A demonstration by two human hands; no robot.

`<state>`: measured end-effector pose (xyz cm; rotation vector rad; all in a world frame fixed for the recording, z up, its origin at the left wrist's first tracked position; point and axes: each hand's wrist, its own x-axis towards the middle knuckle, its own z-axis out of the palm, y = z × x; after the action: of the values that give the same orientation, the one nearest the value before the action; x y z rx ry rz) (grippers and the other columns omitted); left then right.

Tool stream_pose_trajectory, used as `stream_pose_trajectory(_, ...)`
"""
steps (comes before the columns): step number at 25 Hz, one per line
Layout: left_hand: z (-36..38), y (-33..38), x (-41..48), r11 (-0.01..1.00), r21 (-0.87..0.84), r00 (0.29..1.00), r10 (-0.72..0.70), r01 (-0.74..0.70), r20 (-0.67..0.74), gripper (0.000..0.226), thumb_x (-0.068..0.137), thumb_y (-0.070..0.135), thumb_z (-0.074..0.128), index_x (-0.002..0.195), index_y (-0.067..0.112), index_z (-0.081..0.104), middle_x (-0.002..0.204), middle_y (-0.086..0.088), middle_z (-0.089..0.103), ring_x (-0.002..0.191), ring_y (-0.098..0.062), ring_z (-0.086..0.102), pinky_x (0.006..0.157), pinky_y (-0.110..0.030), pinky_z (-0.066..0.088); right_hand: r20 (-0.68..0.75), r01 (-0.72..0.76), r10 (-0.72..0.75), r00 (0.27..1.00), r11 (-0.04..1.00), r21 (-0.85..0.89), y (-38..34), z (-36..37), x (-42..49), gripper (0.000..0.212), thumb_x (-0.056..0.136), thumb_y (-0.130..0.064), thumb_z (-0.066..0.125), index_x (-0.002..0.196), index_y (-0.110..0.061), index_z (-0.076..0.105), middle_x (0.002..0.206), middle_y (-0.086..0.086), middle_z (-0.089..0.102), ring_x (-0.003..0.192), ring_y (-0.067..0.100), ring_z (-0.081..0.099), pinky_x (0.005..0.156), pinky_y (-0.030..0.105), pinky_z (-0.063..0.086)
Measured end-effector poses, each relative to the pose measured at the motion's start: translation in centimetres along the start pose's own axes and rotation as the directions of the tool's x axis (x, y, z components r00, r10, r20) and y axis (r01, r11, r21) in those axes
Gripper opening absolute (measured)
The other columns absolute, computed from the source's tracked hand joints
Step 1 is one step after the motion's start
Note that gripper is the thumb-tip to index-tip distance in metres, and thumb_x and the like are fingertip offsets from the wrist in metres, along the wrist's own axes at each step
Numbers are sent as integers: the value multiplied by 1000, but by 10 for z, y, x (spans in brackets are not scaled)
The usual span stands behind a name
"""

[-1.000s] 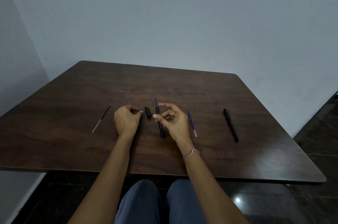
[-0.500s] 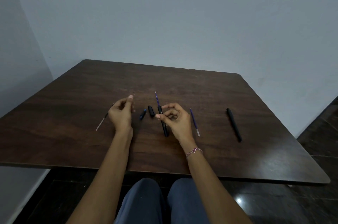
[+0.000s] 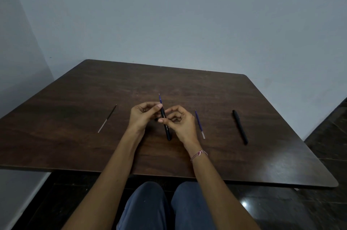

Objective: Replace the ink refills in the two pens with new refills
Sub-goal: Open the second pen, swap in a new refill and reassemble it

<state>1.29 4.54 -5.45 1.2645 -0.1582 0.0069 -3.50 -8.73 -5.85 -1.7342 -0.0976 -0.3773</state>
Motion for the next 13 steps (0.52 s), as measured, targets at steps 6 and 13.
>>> stream_pose_trajectory(6, -2, 2, 1, 998, -61, 999, -26, 23, -45, 5, 80, 6, 67, 79, 10, 68, 63, 1, 70, 57, -9, 64, 56, -19, 52, 30, -7, 8, 1000, 1000, -23, 0, 1, 1, 27, 67, -12, 84, 82, -24, 65, 65, -5, 65, 63, 7, 62, 64, 18, 49)
stream_pose_trajectory(13, -5, 2, 6, 976, -216, 989, -31, -2, -146, 9, 84, 6, 65, 77, 11, 64, 63, 2, 70, 60, -7, 65, 55, -17, 53, 74, -25, 29, 997, 999, -48, 1, 2, 2, 25, 67, -15, 84, 80, -29, 67, 63, -8, 65, 60, 1, 60, 62, 15, 48)
